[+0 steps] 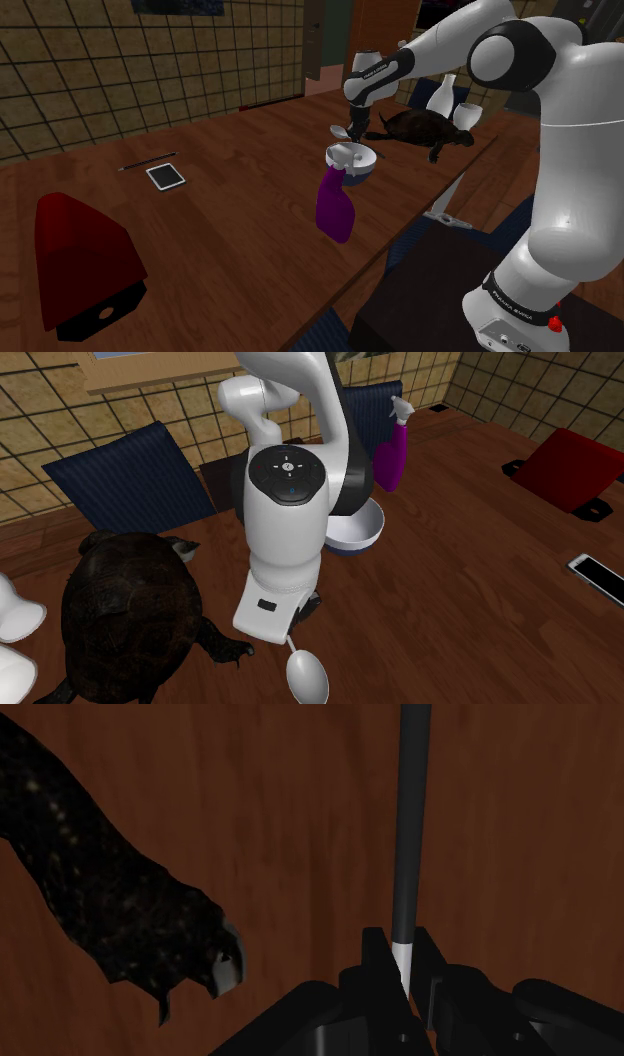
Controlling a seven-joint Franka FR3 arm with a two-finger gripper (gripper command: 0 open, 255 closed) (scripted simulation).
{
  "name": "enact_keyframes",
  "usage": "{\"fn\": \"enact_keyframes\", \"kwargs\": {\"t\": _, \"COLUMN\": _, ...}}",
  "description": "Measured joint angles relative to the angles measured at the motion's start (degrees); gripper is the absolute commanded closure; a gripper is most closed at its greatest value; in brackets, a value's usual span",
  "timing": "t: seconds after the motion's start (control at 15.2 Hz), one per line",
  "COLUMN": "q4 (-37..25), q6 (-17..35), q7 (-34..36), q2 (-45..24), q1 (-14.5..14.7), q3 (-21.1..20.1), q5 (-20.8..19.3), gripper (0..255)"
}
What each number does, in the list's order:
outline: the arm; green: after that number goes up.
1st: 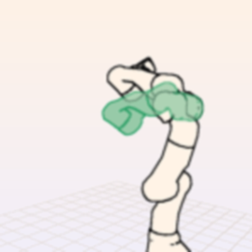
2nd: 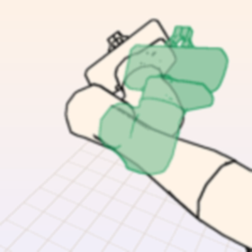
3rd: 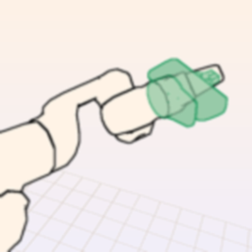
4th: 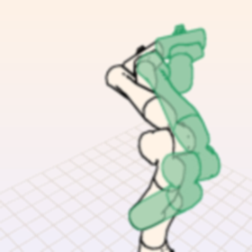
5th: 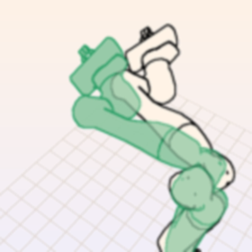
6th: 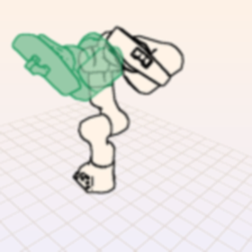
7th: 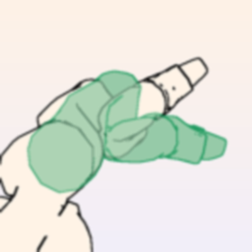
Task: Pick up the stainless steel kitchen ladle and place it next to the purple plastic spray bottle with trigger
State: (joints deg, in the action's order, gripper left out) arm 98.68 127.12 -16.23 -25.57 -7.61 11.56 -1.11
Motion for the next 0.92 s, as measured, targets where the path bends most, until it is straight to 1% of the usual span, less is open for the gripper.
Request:
{"fn": "enact_keyframes", "kwargs": {"t": 0.46, "q4": -0.08, "q6": -0.3, "q7": 0.0, "q2": 0.21, "q1": 0.02, "q3": 0.02, "q5": -0.03, "gripper": 255}}
{"fn": "enact_keyframes", "kwargs": {"t": 0.92, "q4": -2.27, "q6": -4.47, "q7": -0.06, "q2": 2.25, "q1": 0.21, "q3": 0.18, "q5": -0.34, "gripper": 255}}
